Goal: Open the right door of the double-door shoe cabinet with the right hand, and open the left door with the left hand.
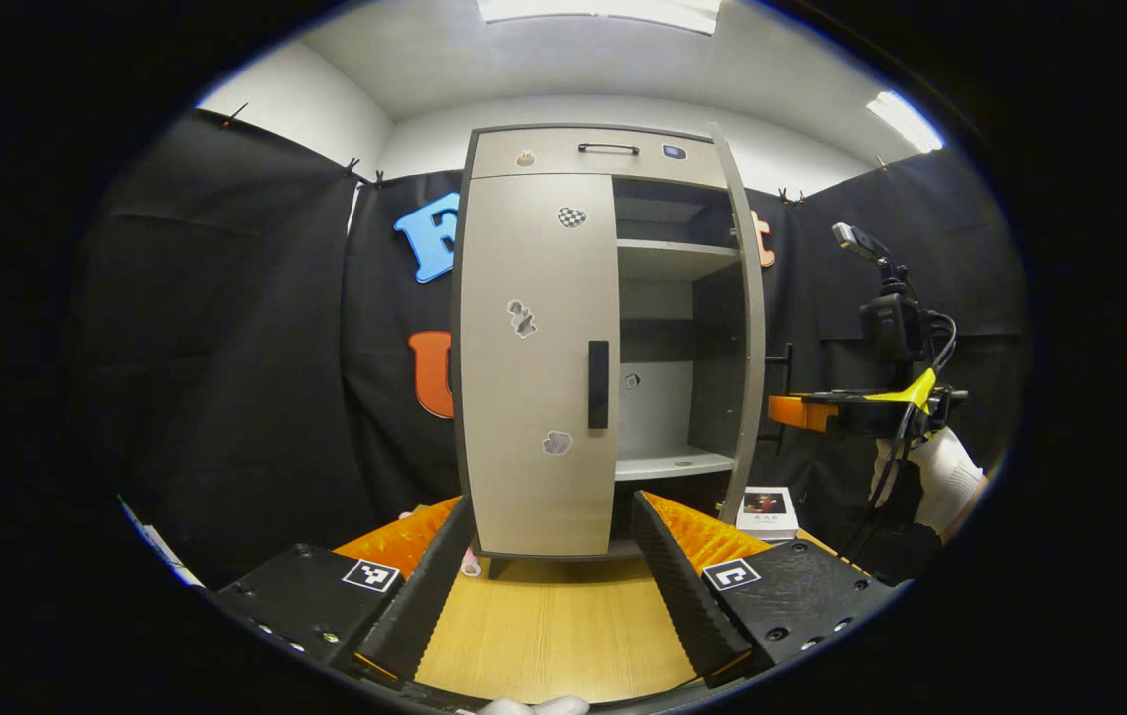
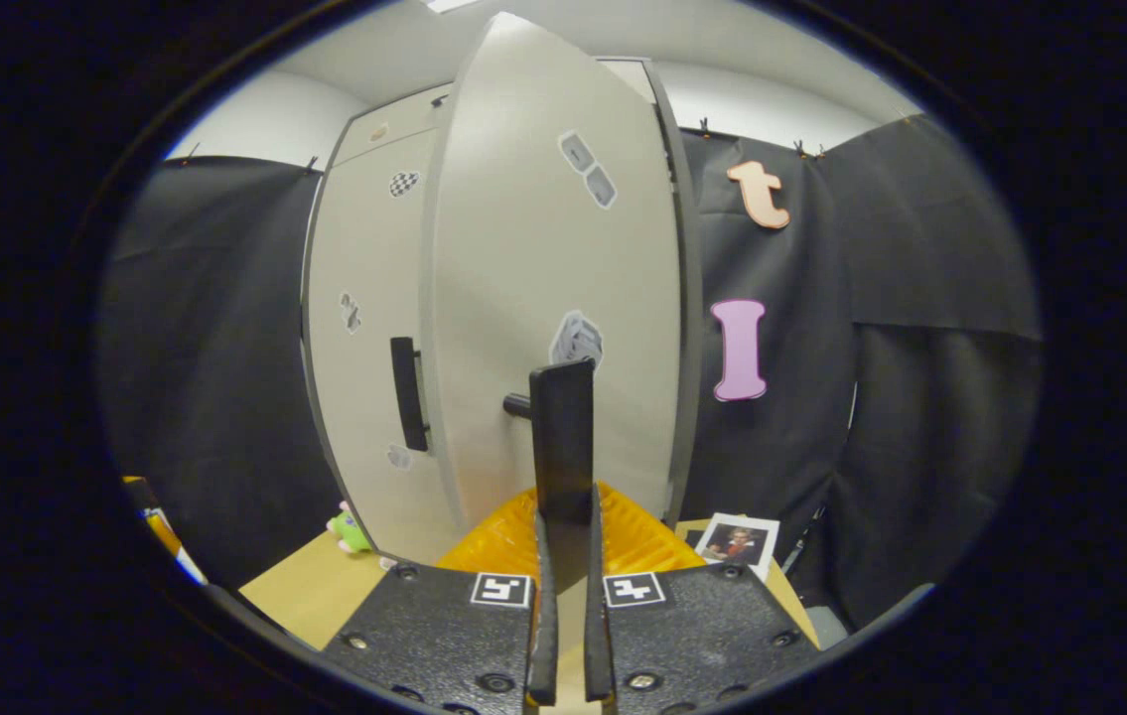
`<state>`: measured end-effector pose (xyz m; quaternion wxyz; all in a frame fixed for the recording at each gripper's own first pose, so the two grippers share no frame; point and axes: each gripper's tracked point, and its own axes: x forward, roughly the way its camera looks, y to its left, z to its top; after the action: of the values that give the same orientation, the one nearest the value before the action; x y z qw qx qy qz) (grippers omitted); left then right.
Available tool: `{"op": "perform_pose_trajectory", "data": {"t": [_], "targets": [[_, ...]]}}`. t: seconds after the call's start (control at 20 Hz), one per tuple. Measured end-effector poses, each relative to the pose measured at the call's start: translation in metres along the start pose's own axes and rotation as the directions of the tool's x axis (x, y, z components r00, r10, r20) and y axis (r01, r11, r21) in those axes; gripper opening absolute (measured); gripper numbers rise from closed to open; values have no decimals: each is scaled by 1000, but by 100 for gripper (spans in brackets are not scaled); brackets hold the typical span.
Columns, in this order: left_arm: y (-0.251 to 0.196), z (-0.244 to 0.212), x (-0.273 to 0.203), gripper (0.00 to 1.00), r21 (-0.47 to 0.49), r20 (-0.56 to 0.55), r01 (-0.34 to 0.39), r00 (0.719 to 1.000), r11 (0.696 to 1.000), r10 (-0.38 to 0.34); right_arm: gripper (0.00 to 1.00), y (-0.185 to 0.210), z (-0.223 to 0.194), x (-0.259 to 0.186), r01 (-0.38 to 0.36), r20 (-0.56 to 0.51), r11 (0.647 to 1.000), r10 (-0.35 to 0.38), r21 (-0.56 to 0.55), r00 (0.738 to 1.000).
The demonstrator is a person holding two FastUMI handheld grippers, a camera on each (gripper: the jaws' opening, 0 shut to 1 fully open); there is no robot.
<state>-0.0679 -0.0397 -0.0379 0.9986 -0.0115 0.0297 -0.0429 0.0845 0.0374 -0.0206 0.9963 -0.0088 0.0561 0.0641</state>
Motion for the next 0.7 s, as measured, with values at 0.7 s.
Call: {"op": "perform_pose_trajectory", "data": {"t": [0.7], "targets": [[-58,6,29,95,0,14,137,991,991,-137,4,-84,-2,-21,128,13,991,-128,-31,992]]}}
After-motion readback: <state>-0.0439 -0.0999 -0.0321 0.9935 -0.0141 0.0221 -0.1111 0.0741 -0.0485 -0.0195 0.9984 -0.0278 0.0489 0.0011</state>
